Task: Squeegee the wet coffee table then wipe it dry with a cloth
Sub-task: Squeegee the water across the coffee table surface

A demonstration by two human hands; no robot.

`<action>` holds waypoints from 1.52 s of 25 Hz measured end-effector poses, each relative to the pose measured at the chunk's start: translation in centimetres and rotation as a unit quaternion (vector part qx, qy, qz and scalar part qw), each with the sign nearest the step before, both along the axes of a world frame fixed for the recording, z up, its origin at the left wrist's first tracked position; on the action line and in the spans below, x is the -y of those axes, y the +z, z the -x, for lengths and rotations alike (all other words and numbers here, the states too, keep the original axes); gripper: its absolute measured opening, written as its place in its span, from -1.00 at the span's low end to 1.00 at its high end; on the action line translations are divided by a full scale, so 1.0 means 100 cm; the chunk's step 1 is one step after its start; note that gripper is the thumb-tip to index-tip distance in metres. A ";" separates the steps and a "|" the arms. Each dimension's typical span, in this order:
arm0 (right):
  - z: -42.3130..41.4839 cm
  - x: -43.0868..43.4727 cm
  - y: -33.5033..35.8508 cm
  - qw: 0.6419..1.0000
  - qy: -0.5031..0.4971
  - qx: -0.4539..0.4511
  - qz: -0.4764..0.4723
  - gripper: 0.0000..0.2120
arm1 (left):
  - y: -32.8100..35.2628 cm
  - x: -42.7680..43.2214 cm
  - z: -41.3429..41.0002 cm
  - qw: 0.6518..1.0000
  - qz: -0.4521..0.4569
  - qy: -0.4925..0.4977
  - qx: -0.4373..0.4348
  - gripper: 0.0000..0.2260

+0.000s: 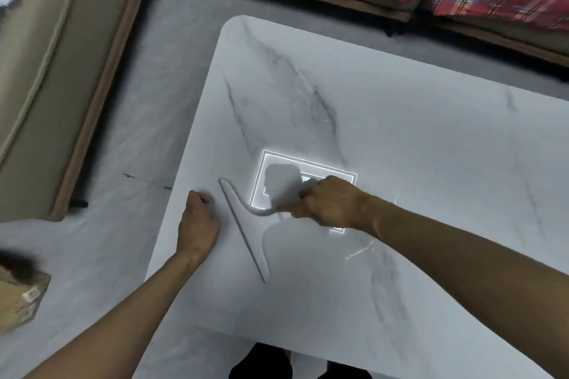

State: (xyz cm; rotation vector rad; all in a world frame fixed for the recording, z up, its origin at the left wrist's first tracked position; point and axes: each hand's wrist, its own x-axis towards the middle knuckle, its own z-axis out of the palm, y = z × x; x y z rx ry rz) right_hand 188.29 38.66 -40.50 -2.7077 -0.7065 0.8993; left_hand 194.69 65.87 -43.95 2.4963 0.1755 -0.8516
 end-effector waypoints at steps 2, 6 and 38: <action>-0.002 0.053 0.006 0.994 -0.103 0.017 0.020 -0.61 | -0.001 0.019 -0.001 0.999 0.026 -0.031 -0.001 -0.68; 0.029 0.142 0.020 0.953 -0.294 0.024 0.063 -0.64 | -0.005 0.071 -0.006 0.993 0.065 -0.102 0.008 -0.66; 0.134 0.175 0.074 0.723 -0.690 -0.004 0.022 -0.63 | -0.014 0.197 0.009 0.933 -0.032 -0.356 -0.031 -0.48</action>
